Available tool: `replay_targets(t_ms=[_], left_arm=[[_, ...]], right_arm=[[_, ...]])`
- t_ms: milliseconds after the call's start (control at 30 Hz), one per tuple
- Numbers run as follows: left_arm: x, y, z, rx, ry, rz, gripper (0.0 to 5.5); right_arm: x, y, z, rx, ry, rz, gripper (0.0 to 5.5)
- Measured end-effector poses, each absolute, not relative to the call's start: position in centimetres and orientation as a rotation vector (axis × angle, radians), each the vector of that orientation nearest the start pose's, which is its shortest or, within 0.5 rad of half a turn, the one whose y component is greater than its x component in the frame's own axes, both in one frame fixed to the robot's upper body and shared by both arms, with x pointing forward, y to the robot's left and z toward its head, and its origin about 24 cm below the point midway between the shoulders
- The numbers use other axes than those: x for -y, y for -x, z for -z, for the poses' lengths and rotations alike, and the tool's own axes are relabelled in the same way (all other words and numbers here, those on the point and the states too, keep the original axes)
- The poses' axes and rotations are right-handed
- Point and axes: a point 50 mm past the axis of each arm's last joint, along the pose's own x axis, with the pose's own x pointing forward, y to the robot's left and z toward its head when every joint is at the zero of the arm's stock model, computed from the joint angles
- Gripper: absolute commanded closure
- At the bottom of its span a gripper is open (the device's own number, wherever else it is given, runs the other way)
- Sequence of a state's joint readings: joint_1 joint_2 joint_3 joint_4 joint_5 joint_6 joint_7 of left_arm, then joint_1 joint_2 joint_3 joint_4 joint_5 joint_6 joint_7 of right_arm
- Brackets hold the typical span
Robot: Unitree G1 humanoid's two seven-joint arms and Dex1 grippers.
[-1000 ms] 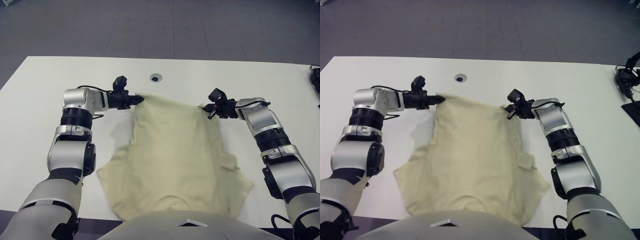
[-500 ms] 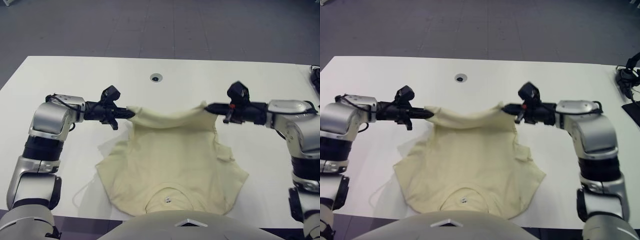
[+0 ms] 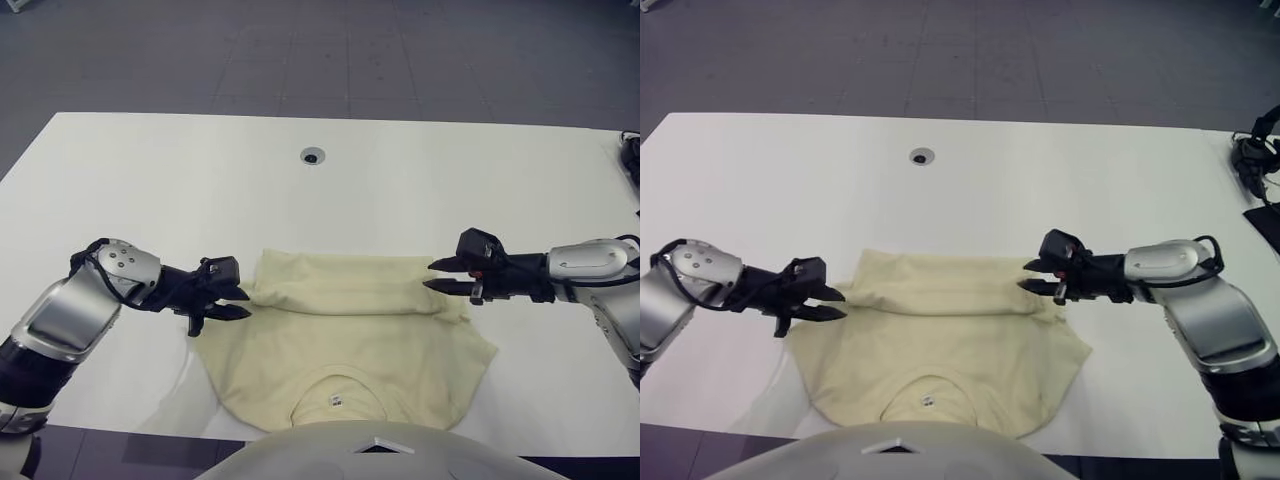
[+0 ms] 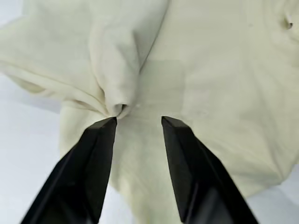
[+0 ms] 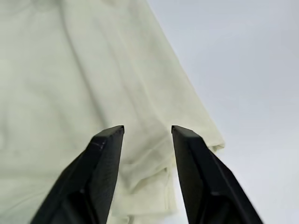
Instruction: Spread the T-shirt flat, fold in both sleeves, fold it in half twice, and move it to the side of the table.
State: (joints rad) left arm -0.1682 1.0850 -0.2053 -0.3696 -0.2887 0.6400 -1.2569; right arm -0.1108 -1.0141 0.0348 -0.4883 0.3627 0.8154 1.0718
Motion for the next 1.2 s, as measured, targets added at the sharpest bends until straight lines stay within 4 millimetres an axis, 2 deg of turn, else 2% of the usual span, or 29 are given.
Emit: replay_targets(t_ms=[133, 233, 300, 400, 567, 633, 767, 933, 1200], left_arm=[[-21.9, -22.6, -14.6, -0.683, -0.523, 1.271, 2.51], [-21.5, -24.0, -16.1, -0.608, -0.498, 1.191, 2.07], [-20.9, -24.5, -15.6, -0.601, -0.476, 1.176, 1.70], [-19.7, -24.5, -13.7, -0.646, -0.455, 1.218, 1.17], [-18.6, -25.2, -11.0, -0.724, -0.449, 1.253, 0.40], [-18.3, -25.7, -10.3, -0.741, -0.440, 1.247, 0.11], [-17.4, -27.2, -9.8, -0.761, -0.360, 1.204, 0.78], [-17.0, -26.8, -10.0, -0.789, -0.249, 1.243, 1.67], [-16.9, -26.6, -10.0, -0.797, -0.252, 1.259, 3.13]], right_arm=[[21.3, -22.8, -14.5, -0.601, 0.484, -1.019, 2.45], [20.5, -22.9, -13.9, -0.604, 0.471, -1.039, 2.03], [20.1, -23.0, -13.0, -0.624, 0.467, -1.056, 1.67], [19.9, -22.9, -12.0, -0.654, 0.477, -1.083, 1.16], [20.2, -23.4, -11.3, -0.679, 0.500, -1.091, 0.41], [20.3, -23.6, -11.4, -0.674, 0.510, -1.094, 0.64], [20.4, -23.7, -11.0, -0.694, 0.519, -1.100, 1.39], [20.3, -23.7, -10.9, -0.703, 0.521, -1.112, 2.24], [20.4, -23.3, -10.6, -0.728, 0.511, -1.124, 3.64]])
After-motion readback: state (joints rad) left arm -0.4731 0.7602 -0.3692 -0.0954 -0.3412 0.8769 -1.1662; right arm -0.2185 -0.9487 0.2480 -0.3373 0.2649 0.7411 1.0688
